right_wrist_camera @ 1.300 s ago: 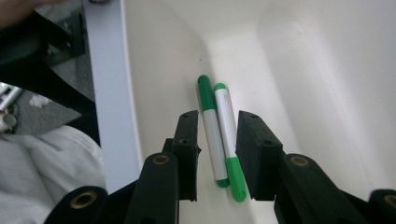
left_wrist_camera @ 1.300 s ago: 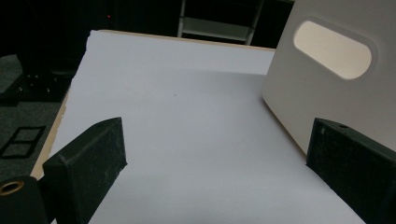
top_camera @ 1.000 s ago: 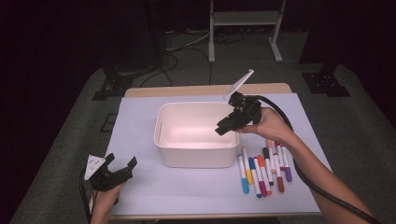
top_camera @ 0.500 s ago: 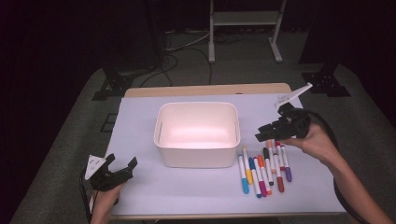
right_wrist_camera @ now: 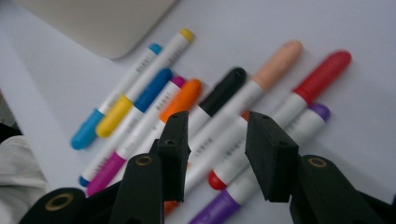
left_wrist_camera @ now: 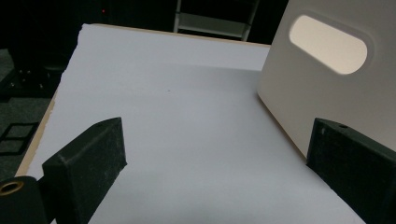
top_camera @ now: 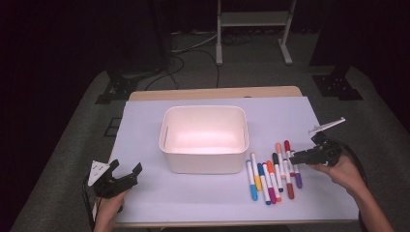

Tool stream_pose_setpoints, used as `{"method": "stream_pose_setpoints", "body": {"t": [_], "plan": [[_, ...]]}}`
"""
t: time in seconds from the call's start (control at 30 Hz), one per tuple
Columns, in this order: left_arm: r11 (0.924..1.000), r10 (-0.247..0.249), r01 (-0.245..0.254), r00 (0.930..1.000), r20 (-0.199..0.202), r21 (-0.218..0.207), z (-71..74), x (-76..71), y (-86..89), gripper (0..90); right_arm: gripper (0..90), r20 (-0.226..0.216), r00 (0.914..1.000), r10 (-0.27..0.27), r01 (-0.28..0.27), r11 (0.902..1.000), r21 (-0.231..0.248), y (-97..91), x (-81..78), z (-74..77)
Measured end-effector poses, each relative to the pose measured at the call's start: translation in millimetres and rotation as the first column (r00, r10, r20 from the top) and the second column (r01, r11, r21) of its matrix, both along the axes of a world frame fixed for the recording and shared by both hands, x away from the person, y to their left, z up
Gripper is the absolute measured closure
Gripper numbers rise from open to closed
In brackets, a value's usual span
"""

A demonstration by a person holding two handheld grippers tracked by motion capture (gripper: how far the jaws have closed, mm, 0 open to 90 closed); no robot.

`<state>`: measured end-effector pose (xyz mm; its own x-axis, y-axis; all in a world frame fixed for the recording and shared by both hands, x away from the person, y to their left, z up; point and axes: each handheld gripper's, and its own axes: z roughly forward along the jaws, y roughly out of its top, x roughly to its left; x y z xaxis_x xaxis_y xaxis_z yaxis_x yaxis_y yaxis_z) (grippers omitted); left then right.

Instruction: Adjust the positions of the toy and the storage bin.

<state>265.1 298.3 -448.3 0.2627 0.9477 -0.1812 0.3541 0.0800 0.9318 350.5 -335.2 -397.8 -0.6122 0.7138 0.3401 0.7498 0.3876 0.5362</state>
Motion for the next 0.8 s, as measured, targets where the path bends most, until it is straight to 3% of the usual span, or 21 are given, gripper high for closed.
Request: {"method": "stream_pose_setpoints", "body": {"t": [0.13,0.4,0.5,0.63,0.8], "plan": [[1.0,-0.005,0.005,1.0,-0.003,0.005,-0.7,0.6,-0.6,3.3,58.4,-0.007,0.9991,-0.041,0.041,0.999,-0.015,-7.9,-1.8,-13.0],[1.0,0.0,0.0,1.0,0.005,-0.001,-0.1,0.2,0.5,3.3,59.3,0.016,0.9971,-0.075,0.076,0.9887,-0.129,-9.6,-3.4,-26.3],[1.0,0.002,-0.002,1.0,0.006,-0.002,-0.2,0.1,0.7,3.3,58.6,0.01,0.9961,-0.088,0.088,0.9899,-0.111,-12.3,-3.8,-29.2],[1.0,0.0,0.0,1.0,0.005,0.001,0.2,0.4,0.1,3.3,58.2,0.02,0.9962,-0.085,0.087,0.9888,-0.121,-9.2,-5.3,-29.1],[1.0,0.001,-0.001,1.0,0.004,0.001,0.2,0.3,0.4,3.3,57.1,0.028,0.9959,-0.086,0.09,0.9821,-0.165,-3.1,-5.4,-33.4]]}}
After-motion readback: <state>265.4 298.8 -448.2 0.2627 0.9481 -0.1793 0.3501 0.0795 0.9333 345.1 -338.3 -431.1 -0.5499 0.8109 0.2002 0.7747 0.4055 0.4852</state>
